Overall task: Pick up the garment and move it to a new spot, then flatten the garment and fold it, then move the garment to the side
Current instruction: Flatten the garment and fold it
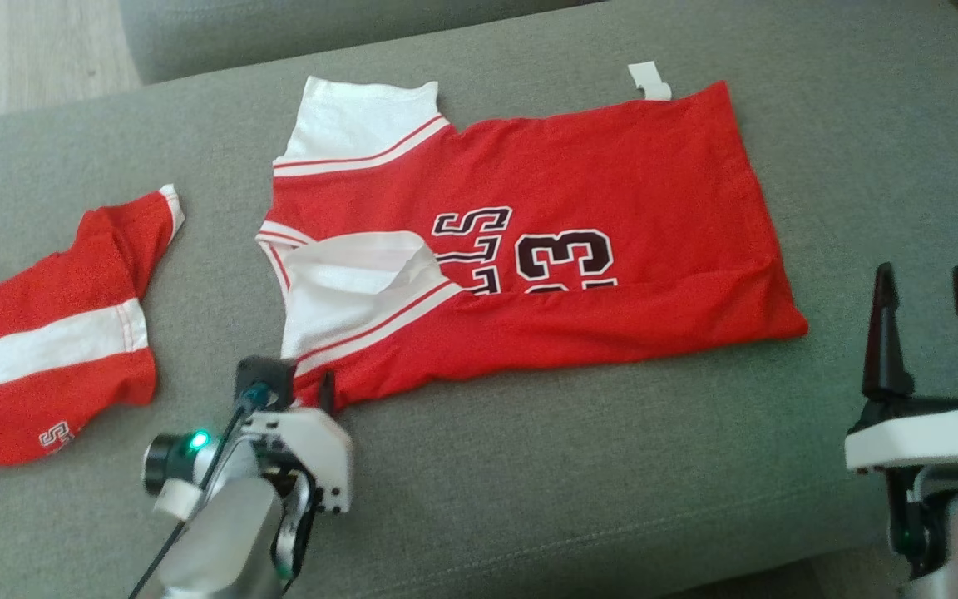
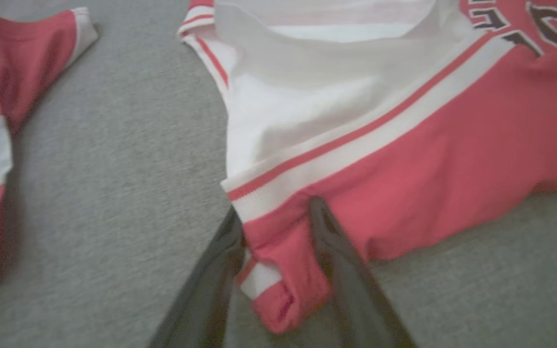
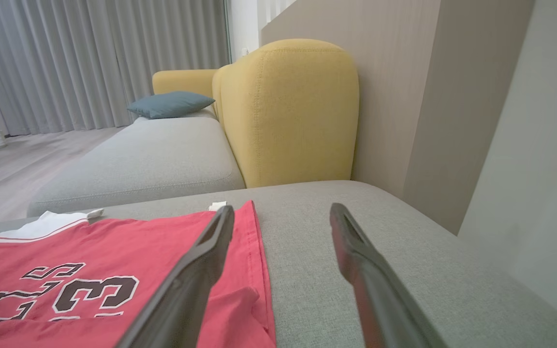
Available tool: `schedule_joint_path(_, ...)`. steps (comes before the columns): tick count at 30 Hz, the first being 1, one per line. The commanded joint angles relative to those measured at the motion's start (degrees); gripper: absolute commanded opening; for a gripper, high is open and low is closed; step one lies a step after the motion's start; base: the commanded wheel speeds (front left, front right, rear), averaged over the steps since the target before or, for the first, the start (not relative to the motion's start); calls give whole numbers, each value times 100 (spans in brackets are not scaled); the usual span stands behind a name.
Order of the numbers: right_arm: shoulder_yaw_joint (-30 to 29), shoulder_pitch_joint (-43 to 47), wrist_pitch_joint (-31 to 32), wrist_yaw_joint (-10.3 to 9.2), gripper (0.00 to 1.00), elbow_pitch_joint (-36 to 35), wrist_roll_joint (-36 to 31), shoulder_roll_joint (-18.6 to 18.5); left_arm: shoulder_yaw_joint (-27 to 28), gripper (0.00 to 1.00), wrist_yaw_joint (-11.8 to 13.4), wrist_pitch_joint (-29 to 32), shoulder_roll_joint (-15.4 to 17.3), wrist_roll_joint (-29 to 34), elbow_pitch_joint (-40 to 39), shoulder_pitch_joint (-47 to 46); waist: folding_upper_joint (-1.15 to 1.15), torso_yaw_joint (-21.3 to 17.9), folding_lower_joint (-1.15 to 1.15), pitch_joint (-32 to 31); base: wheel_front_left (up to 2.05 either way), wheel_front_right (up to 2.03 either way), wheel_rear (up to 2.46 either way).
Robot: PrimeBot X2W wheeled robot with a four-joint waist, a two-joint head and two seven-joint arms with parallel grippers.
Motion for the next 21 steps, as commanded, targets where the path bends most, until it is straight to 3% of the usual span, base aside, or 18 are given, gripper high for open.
schedule_joint_path(1, 73, -251, 21, 42, 100, -220, -15, -31, 79, 0, -42, 58, 63, 34, -24, -215, 0, 52, 0, 47, 0, 0, 0)
schedule_joint_path(11, -99, -600, 520, 42, 100, 790, 593, -30, 158, 0, 67, -613, -3, 32, -774, -460, 0, 407, 0, 185, 0, 0, 0)
schedule_joint_path(14, -200, -813, 702, 42, 100, 1302, 784, -30, 99, 0, 92, -617, -14, 59, -1061, -438, 0, 527, 0, 234, 0, 0, 0)
schedule_joint_path(21, -516, -1337, 931, 42, 100, 2352, 548, -30, -77, 0, 120, -442, 19, 138, -1571, -379, 0, 734, 0, 395, 0, 0, 0)
